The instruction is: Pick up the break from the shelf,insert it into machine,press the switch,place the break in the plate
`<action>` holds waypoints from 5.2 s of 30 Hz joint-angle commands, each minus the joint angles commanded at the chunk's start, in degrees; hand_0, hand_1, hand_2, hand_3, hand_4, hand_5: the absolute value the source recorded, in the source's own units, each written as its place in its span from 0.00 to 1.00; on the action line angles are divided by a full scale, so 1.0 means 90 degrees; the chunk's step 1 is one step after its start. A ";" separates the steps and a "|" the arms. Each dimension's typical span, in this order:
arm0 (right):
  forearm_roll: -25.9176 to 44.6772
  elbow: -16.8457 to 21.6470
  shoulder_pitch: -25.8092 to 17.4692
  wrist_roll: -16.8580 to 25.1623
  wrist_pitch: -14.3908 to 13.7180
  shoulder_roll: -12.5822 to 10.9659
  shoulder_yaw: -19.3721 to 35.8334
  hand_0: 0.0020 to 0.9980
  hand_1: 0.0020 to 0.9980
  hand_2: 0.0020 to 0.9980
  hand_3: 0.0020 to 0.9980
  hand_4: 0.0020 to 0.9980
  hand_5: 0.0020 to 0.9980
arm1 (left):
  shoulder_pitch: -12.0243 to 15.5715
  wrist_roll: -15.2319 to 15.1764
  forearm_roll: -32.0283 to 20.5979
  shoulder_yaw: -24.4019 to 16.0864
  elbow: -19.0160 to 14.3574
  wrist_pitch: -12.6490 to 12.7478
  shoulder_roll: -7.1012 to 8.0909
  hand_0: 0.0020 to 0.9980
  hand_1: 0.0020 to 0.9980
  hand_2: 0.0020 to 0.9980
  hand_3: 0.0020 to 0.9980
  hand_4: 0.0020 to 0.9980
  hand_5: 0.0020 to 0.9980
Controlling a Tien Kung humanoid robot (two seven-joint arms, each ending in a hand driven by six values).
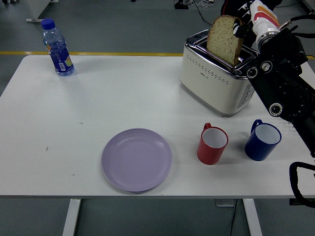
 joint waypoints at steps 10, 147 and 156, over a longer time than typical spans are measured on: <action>0.0130 0.0028 -0.0056 0.0015 0.0389 0.0001 0.0039 0.20 0.31 0.42 0.52 0.54 0.00 | 0.0010 -0.0004 -0.0042 0.0039 0.0000 -0.0003 0.0001 0.68 0.70 0.69 0.56 0.28 0.87; 0.1203 0.1428 -0.3178 0.0075 -0.0266 -0.1712 -0.0906 0.12 0.01 0.16 0.58 0.38 0.00 | 0.0036 0.0075 -0.0010 0.0160 0.0000 -0.0127 -0.0081 0.68 0.69 0.69 0.56 0.28 0.87; 0.0673 0.1434 -0.3136 -0.0358 -0.0545 -0.1816 -0.0719 0.12 0.01 0.16 0.56 0.38 0.00 | 0.0029 0.0082 -0.0075 0.0252 0.0000 -0.0171 -0.0080 0.68 0.69 0.69 0.56 0.28 0.87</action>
